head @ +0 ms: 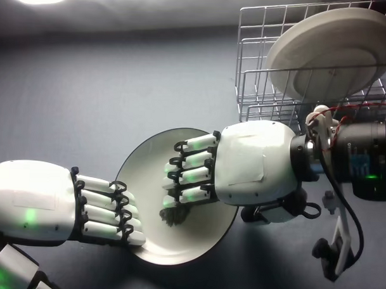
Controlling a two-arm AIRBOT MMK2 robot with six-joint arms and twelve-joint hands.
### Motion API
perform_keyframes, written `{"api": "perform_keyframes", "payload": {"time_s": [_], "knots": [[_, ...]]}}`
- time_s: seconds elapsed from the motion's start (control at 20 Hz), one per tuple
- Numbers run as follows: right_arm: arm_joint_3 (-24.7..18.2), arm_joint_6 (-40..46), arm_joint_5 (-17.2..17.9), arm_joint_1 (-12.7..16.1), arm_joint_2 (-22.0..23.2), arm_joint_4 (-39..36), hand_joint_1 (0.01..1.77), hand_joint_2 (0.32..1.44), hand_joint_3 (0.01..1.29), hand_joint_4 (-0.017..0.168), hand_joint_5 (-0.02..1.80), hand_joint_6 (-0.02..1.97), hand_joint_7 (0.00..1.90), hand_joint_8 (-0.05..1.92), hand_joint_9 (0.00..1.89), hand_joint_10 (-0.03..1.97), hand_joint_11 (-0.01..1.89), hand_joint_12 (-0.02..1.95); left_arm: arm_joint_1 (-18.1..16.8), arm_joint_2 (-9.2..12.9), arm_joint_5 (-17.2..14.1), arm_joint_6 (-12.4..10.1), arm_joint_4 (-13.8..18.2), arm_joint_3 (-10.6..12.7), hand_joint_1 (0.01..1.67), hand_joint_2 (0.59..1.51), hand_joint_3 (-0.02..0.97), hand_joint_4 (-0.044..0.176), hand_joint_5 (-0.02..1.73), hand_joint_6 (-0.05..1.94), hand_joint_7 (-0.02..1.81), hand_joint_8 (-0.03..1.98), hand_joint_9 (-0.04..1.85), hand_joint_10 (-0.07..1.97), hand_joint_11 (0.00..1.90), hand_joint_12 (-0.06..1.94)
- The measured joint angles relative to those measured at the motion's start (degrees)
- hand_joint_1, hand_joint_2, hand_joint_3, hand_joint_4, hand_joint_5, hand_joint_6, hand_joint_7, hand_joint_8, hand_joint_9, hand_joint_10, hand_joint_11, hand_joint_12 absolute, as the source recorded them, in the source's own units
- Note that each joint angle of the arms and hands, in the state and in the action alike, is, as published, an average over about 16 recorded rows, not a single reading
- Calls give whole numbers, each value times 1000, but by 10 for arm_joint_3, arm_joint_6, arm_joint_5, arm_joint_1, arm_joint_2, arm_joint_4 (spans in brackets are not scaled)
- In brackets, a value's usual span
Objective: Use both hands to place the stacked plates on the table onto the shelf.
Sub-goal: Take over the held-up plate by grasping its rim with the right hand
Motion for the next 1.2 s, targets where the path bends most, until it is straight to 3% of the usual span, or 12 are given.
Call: {"api": "perform_keyframes", "payload": {"time_s": [0.65,0.9,1.2], "knots": [[19,-3,-2,15,-16,-2,1152,1106,14,4,224,35,204,5,210,20,17,848,6,-3,-7,-7,-12,8,15,1162,17,-8,152,-25,178,-14,171,-19,14,341],[20,-3,2,17,-20,0,1199,1105,14,1,320,39,316,5,318,45,60,992,9,-5,-11,-13,-19,13,15,1160,17,-8,159,-24,183,-14,176,-18,15,345],[20,-4,13,19,-24,3,1237,1060,14,-4,509,216,562,117,563,330,314,1125,-4,-3,-12,-24,-14,17,14,1157,16,-6,162,-20,188,-12,178,-11,15,344]]}}
